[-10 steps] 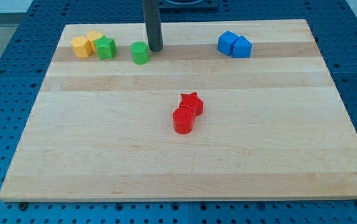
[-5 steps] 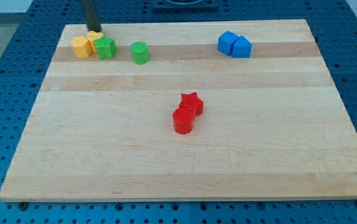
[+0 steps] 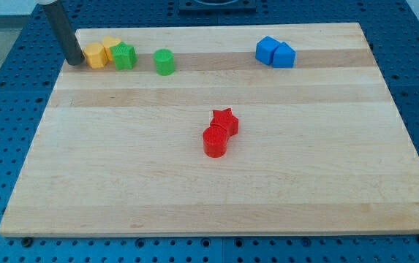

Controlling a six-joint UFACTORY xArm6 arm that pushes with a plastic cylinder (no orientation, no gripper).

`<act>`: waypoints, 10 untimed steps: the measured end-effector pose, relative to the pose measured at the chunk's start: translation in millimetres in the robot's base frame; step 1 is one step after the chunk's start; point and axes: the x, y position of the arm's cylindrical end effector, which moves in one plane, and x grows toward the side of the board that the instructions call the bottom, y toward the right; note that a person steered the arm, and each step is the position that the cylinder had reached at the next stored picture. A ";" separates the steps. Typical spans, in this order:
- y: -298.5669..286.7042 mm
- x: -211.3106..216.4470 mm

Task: Push the green star into the green circle

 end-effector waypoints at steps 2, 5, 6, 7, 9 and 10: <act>12.5 -6.4; 48.0 -21.9; 49.5 -13.8; 57.5 -12.8; 71.7 -9.5; 85.3 -9.5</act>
